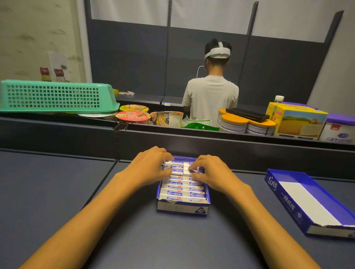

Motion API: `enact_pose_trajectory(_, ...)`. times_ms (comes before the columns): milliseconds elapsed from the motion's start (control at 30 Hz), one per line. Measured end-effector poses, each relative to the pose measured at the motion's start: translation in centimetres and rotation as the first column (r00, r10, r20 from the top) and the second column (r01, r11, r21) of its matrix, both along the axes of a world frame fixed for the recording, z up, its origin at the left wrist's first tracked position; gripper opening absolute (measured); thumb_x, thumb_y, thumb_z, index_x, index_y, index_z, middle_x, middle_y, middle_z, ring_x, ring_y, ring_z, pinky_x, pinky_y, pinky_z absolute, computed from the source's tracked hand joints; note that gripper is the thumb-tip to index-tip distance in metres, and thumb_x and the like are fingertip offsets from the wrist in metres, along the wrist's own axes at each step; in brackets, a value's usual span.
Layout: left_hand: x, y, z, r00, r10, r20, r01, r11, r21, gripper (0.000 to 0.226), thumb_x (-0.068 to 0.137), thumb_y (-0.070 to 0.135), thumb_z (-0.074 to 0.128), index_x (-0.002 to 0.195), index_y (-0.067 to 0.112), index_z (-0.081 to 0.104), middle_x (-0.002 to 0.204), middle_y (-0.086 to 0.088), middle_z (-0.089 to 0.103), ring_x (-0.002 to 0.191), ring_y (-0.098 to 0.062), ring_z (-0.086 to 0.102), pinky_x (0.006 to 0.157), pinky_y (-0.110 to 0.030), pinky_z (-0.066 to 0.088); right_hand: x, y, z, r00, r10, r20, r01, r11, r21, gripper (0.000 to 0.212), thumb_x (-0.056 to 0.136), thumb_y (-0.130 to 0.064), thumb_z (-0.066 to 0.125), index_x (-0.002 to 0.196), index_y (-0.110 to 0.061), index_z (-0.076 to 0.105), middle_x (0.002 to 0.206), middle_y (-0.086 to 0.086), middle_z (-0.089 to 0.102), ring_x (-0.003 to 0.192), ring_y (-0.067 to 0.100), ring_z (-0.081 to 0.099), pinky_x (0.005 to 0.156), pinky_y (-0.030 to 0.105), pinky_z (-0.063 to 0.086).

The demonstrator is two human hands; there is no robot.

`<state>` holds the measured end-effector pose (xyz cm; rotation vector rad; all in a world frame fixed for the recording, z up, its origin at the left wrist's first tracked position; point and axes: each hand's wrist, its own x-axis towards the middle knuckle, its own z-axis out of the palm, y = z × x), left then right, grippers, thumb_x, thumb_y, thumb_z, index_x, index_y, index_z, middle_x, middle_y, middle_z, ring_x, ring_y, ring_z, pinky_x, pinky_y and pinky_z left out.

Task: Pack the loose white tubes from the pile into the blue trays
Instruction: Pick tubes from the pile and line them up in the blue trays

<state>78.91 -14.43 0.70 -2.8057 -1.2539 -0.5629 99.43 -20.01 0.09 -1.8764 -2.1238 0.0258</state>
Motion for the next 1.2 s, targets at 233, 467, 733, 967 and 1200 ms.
enact_pose_trajectory(233, -0.1, -0.2, 0.0, 1.0, -0.001, 0.013, 0.001, 0.999, -0.039, 0.044, 0.091, 0.04, 0.06, 0.132, 0.025, 0.053, 0.127, 0.005, 0.057, 0.114, -0.01, 0.051, 0.08, -0.021, 0.039, -0.2, 0.1, 0.2, 1.0, 0.01, 0.029, -0.009, 1.0, -0.025, 0.033, 0.09, -0.028, 0.066, 0.123, -0.021, 0.066, 0.127, -0.001, 0.058, 0.111, 0.015, 0.053, 0.089, 0.029, 0.047)
enact_pose_trajectory(467, -0.7, -1.0, 0.4, 0.999, 0.01, 0.035, -0.008, 0.999, -0.045, 0.042, 0.09, 0.04, 0.062, 0.129, 0.025, 0.054, 0.124, 0.005, 0.058, 0.111, -0.009, 0.051, 0.078, -0.021, 0.037, -0.3, -0.1, 0.1, 1.0, 0.0, 0.031, 0.0, 1.0, -0.005, 0.032, 0.09, -0.029, 0.066, 0.121, -0.021, 0.067, 0.121, -0.001, 0.06, 0.107, 0.014, 0.055, 0.085, 0.028, 0.049)
enact_pose_trajectory(733, -3.0, -2.7, 0.6, 0.997, 0.071, 0.023, -0.071, 0.997, -0.014, 0.05, 0.09, 0.047, 0.059, 0.133, 0.024, 0.051, 0.131, 0.004, 0.055, 0.121, -0.011, 0.048, 0.091, -0.026, 0.042, -0.5, -1.7, 0.8, 0.999, 0.001, -0.05, 0.002, 0.998, 0.069, 0.043, 0.092, -0.038, 0.062, 0.132, -0.029, 0.052, 0.136, -0.005, 0.049, 0.123, 0.013, 0.047, 0.098, 0.033, 0.045)
enact_pose_trajectory(967, -7.4, -4.7, 0.7, 0.983, 0.181, -0.032, -0.18, 0.983, 0.039, 0.048, 0.091, 0.045, 0.056, 0.135, 0.025, 0.052, 0.132, 0.003, 0.054, 0.122, -0.015, 0.047, 0.098, -0.035, 0.045, -4.3, -2.9, 1.8, 0.988, 0.126, -0.089, -0.115, 0.987, 0.116, 0.048, 0.092, -0.035, 0.061, 0.137, -0.03, 0.045, 0.141, -0.005, 0.046, 0.128, 0.013, 0.041, 0.1, 0.033, 0.041)
enact_pose_trajectory(1200, -14.4, -7.5, 0.7, 0.962, 0.269, -0.05, -0.266, 0.962, 0.067, 0.05, 0.09, 0.046, 0.056, 0.135, 0.024, 0.051, 0.132, 0.003, 0.053, 0.123, -0.017, 0.046, 0.094, -0.034, 0.044, -10.8, -4.0, 1.3, 0.974, 0.208, -0.086, -0.2, 0.975, 0.096, 0.051, 0.093, -0.037, 0.059, 0.14, -0.027, 0.043, 0.146, -0.002, 0.044, 0.133, 0.015, 0.037, 0.107, 0.034, 0.036)
